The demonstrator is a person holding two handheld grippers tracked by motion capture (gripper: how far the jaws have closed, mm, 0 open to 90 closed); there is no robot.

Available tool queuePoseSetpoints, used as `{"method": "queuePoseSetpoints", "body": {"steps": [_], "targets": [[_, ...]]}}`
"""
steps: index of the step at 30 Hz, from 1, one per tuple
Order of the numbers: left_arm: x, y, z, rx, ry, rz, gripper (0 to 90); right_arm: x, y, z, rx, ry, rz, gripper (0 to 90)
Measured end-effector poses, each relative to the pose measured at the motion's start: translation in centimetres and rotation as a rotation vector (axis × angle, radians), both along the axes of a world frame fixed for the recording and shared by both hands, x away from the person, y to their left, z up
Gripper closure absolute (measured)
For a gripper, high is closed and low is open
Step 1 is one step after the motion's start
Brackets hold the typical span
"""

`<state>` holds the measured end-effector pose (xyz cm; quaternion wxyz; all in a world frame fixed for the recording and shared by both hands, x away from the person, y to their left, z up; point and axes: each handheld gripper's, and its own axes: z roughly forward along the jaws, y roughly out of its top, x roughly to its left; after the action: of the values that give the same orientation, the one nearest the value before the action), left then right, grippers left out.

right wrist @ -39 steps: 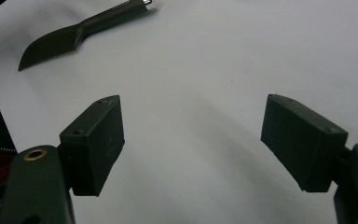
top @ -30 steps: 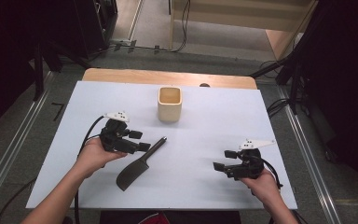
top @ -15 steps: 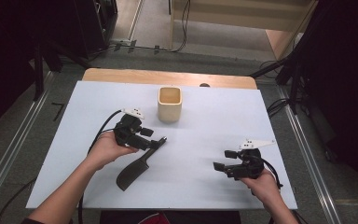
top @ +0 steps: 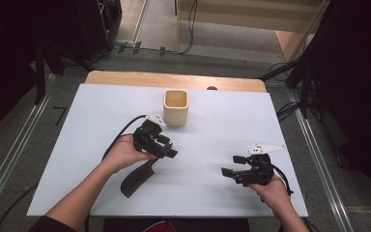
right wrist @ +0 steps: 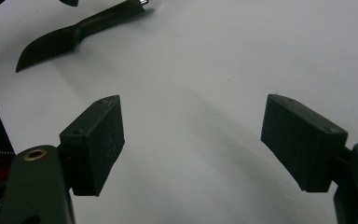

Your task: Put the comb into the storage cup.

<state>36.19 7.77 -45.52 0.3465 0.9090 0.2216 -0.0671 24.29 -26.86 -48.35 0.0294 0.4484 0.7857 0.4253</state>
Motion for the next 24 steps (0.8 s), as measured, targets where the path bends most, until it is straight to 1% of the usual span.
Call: {"method": "queuePoseSetpoints", "body": {"steps": [6, 9, 10, 11, 12, 13, 14, 15, 16, 17, 18, 20, 22, 24], "targets": [[0.0, -0.8, -0.6, 0.034, -0.008, -0.02, 32.6, 0.0, 0.0, 0.0, -0.003, 0.002, -0.001, 19.3], [0.0, -0.9, -0.8, 0.039, -0.015, -0.013, 36.5, 0.1, 0.0, -0.1, -0.005, 0.002, 0.0, 19.3], [0.0, -0.9, -0.9, 0.036, -0.009, -0.004, 39.8, 0.1, 0.0, -0.1, -0.005, 0.002, -0.001, 19.4], [0.0, -0.8, -0.9, 0.032, -0.012, 0.001, 44.5, 0.0, 0.0, -0.1, -0.005, 0.003, -0.002, 19.3], [-0.1, -0.7, -0.9, 0.03, -0.027, 0.003, 51.5, 0.0, 0.0, -0.1, -0.006, 0.002, -0.003, 19.3], [-0.1, -0.7, -1.0, 0.033, -0.037, -0.001, 60.4, 0.0, 0.0, -0.1, -0.005, 0.002, -0.003, 19.4], [-0.1, -0.6, -1.1, 0.039, -0.036, 0.0, 65.8, 0.0, 0.0, -0.1, -0.005, 0.002, -0.003, 19.3], [0.0, -0.5, -1.2, 0.041, -0.037, -0.009, 75.2, 0.1, 0.0, -0.1, -0.006, 0.001, -0.003, 19.4], [0.0, -0.5, -1.4, 0.053, -0.044, -0.018, 81.8, 0.1, 0.0, -0.1, -0.007, 0.002, -0.002, 19.4], [0.0, -0.5, -1.5, 0.056, -0.043, -0.02, 88.3, 0.1, 0.0, -0.1, -0.007, 0.0, -0.002, 19.3], [0.0, -0.5, -1.7, 0.063, -0.042, -0.018, 90.0, 0.1, 0.0, -0.1, -0.008, 0.0, -0.002, 19.3], [0.1, -0.5, -2.0, 0.078, -0.045, -0.027, 90.0, 0.1, 0.0, 0.0, -0.007, 0.001, -0.004, 19.4], [0.1, -0.5, -2.2, 0.081, -0.046, -0.035, 90.0, 0.1, -0.1, 0.0, -0.007, -0.001, -0.003, 19.3], [0.1, -0.6, -2.4, 0.097, -0.055, -0.035, 90.0, 0.0, -0.1, 0.0, -0.007, -0.002, -0.003, 19.3]]}}
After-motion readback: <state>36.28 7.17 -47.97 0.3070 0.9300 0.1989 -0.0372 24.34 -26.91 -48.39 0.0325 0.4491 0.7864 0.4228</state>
